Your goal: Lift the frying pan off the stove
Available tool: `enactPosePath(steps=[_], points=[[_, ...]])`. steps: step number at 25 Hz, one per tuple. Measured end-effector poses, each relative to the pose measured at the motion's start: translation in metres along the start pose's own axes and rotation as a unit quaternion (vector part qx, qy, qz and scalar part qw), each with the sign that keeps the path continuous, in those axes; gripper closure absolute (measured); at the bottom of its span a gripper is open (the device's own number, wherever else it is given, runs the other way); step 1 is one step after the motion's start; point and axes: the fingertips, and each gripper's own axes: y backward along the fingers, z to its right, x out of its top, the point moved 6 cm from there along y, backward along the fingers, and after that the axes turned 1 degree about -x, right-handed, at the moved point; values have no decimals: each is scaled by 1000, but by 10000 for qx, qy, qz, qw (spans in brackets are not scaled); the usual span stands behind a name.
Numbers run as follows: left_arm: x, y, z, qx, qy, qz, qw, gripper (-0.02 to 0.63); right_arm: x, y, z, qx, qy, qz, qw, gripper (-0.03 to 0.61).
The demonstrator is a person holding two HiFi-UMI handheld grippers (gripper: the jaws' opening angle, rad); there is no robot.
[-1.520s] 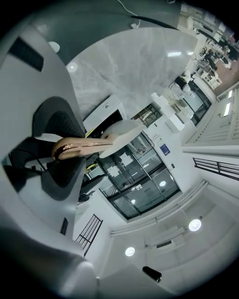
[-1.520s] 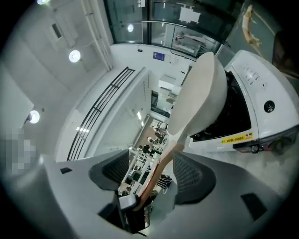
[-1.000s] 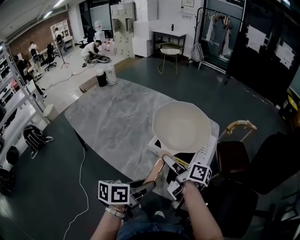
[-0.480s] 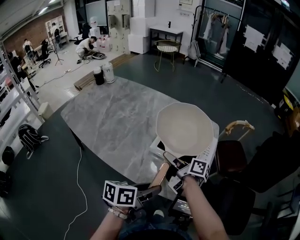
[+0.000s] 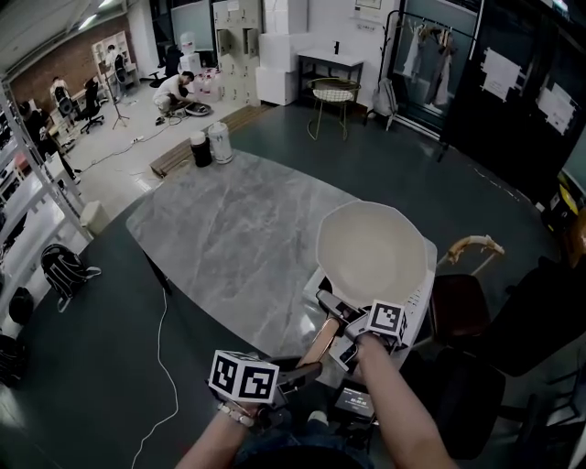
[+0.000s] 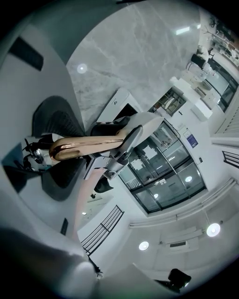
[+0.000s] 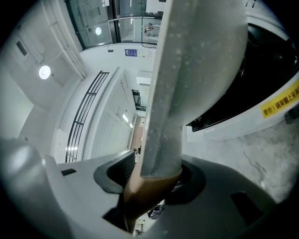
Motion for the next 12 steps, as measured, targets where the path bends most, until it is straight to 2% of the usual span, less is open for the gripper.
enactPosePath(steps=[4, 12], points=[[-10, -1, -14, 107, -85, -198, 9997, 466, -7, -2, 6, -156, 244, -121, 9995, 377], [-20, 5, -38, -238, 11, -135, 9996, 475, -16, -4, 11, -306, 424, -134, 9985, 380]])
